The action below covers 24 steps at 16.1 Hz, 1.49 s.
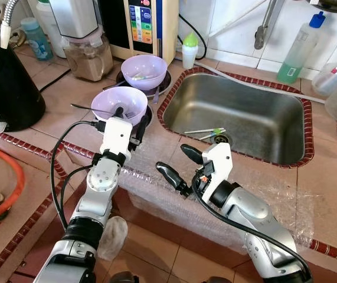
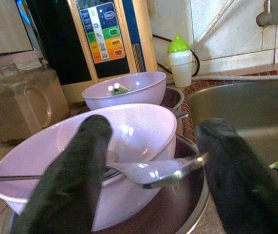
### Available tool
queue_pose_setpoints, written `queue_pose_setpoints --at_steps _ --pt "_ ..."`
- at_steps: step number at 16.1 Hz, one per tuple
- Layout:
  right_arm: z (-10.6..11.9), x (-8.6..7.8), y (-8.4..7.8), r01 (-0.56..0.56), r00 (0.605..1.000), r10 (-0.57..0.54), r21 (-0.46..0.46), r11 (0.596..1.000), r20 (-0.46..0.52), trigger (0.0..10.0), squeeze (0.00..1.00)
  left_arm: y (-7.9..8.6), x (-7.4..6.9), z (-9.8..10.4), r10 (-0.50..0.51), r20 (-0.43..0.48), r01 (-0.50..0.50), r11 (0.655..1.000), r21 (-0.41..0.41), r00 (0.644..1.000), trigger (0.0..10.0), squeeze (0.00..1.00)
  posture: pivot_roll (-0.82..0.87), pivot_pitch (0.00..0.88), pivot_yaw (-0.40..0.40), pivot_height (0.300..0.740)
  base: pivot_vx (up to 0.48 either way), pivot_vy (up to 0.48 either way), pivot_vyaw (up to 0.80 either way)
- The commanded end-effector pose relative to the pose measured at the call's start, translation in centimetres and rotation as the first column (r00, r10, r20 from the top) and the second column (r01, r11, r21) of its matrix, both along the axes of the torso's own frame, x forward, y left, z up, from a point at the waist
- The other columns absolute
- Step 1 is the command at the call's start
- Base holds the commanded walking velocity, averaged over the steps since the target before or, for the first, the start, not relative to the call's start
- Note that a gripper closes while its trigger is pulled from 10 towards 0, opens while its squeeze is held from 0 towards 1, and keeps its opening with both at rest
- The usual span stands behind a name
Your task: Kitchen organization
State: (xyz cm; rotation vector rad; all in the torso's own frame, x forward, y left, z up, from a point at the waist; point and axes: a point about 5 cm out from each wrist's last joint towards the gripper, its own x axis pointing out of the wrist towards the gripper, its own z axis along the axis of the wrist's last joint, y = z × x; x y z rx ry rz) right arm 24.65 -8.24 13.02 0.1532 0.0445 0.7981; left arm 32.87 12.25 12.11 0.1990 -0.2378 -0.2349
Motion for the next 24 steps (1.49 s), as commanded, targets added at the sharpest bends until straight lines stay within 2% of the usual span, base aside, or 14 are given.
queue_pose_setpoints --at_steps 1,15,20,24 --pt "0.3 0.2 0.2 -0.017 1.0 0.017 0.002 1.0 0.012 10.0 0.0 0.3 0.3 0.4 0.001 0.021 -0.001 1.0 0.013 1.0 0.0 0.0 -0.07 0.031 0.032 0.74 0.0 0.0 0.0" --pt "0.2 0.8 0.7 -0.019 1.0 0.019 0.013 1.0 0.016 10.0 0.0 1.2 0.9 0.7 0.016 0.05 -0.017 1.0 0.015 0.999 0.0 0.0 -0.05 0.02 0.035 0.74 0.0 0.0 0.0" --pt "0.2 1.1 0.9 -0.017 1.0 0.017 0.014 1.0 0.019 10.0 0.0 1.2 1.0 1.4 0.005 0.082 -0.006 1.0 0.013 0.997 0.0 0.0 -0.04 0.013 0.034 0.74 0.0 0.0 0.0" --pt "0.1 1.4 0.9 -0.001 1.0 0.001 0.014 1.0 0.025 10.0 0.0 1.4 1.0 3.1 -0.002 0.159 0.0 1.0 0.012 0.987 0.0 0.0 -0.03 0.012 0.032 0.74 0.0 0.0 0.0"
